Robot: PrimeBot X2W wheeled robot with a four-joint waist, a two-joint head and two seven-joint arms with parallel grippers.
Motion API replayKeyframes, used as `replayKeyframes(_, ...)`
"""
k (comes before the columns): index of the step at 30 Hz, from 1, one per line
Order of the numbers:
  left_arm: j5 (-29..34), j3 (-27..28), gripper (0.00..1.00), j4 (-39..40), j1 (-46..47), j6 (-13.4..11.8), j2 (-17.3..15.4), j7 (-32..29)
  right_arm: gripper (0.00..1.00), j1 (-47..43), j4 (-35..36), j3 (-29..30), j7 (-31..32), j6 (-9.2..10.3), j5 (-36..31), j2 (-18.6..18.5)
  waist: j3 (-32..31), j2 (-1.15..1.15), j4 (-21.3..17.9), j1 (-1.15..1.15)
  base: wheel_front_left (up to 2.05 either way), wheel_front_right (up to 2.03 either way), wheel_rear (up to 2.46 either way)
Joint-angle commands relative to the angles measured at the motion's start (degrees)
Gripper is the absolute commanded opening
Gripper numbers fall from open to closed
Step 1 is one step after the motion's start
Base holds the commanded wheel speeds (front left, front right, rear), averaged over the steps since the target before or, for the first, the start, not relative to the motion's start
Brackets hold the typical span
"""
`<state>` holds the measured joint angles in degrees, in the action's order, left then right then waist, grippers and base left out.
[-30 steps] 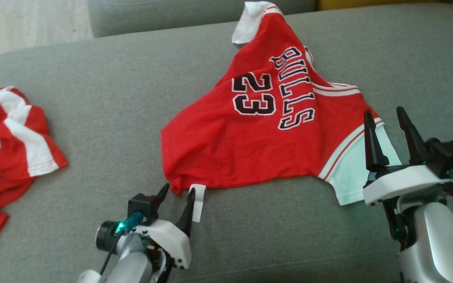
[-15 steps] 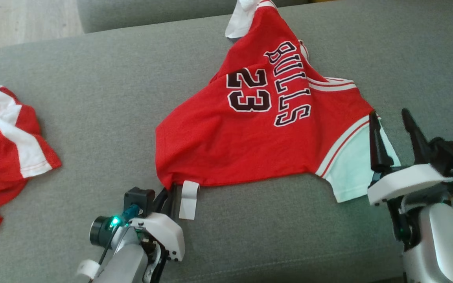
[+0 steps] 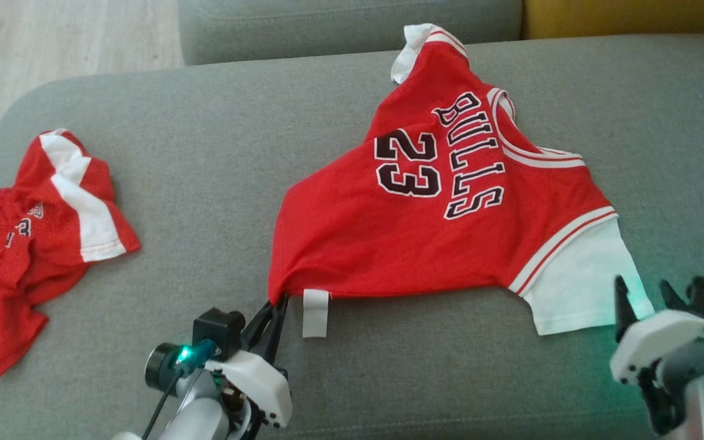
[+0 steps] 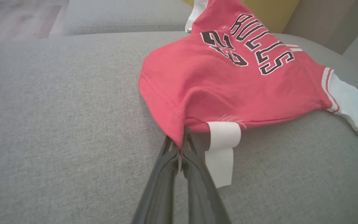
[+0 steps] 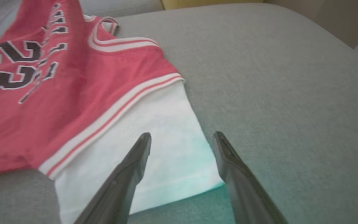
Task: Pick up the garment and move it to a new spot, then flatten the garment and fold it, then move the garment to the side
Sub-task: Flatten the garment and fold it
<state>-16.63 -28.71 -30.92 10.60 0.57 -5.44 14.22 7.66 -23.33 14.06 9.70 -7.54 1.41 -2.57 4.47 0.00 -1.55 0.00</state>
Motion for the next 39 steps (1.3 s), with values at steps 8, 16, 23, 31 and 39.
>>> replayKeyframes(8,0.6,1.5,0.00,7.8,-0.4,-1.1,-2.2,0.3,1.00,2.5,-5.5,5.2,1.8,0.05,-0.7,-0.3,-0.3,0.00,0.0,0.00,0.00,0.00,0.00)
replayKeyframes(16,0.4,1.2,0.00,10.9,-1.3,-1.8,-2.9,-0.5,1.00,5.0,-10.9,4.2,-0.5,0.05,1.9,-0.3,0.6,0.00,-0.2,0.00,0.00,0.00,0.00)
replayKeyframes(23,0.2,0.8,0.00,11.9,-1.5,-2.1,-3.4,-1.1,1.00,6.5,-13.7,2.8,-2.6,0.05,2.7,-0.3,0.6,0.00,0.1,0.00,0.00,0.00,0.00)
replayKeyframes(31,-0.4,0.7,0.00,12.4,-2.0,-2.4,-3.7,-1.3,1.00,7.1,-13.3,3.5,-4.1,0.05,0.8,-0.3,-0.1,0.00,0.0,0.00,0.00,0.00,0.00)
replayKeyframes(39,-0.9,0.5,0.00,12.7,-2.2,-2.8,-3.7,-1.4,1.00,5.9,-9.6,2.0,-3.3,0.05,1.5,-0.3,-0.5,0.00,-0.3,0.00,0.00,0.00,0.00)
